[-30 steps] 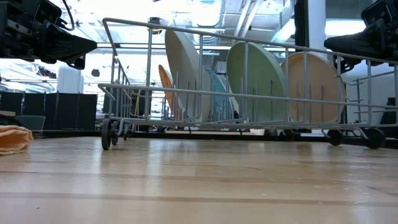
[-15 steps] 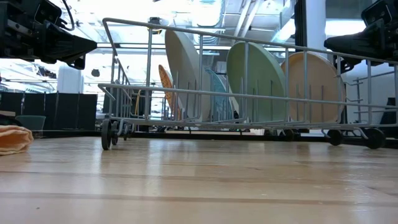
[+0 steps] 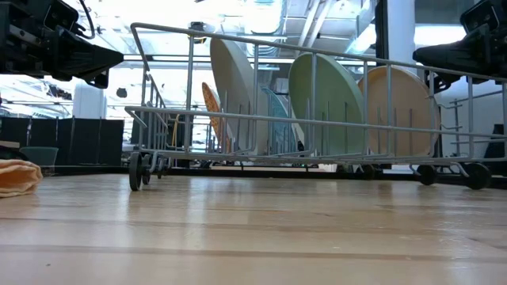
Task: Sort dishes
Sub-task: Return to Home Position
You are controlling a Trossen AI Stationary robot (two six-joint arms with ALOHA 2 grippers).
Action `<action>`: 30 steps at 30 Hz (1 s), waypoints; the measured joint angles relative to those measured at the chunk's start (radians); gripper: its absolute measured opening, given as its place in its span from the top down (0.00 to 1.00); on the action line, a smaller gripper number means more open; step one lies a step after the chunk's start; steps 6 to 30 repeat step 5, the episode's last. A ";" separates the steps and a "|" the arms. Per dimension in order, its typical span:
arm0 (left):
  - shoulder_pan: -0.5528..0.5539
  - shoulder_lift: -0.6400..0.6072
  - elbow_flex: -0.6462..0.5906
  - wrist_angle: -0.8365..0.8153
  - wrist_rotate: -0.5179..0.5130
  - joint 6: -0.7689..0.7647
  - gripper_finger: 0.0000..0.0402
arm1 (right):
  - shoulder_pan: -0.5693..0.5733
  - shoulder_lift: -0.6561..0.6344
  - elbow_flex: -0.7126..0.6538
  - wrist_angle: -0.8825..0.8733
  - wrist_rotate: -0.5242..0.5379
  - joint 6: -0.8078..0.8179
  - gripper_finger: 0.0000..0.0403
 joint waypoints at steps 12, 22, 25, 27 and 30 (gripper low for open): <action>0.000 0.000 0.000 0.000 0.000 0.000 1.00 | 0.000 0.000 0.000 0.000 0.000 0.000 0.95; 0.000 0.000 0.000 0.000 0.000 0.000 1.00 | 0.000 0.000 0.000 0.000 0.000 0.000 0.95; 0.000 0.000 0.000 0.000 0.000 0.000 1.00 | 0.000 0.000 0.000 0.000 0.000 0.000 0.95; 0.000 0.000 0.000 0.000 0.000 0.000 1.00 | 0.000 0.000 0.000 0.000 0.000 0.000 0.95; 0.000 0.000 0.000 0.000 0.000 0.000 1.00 | 0.000 0.000 0.000 0.000 0.000 0.000 0.95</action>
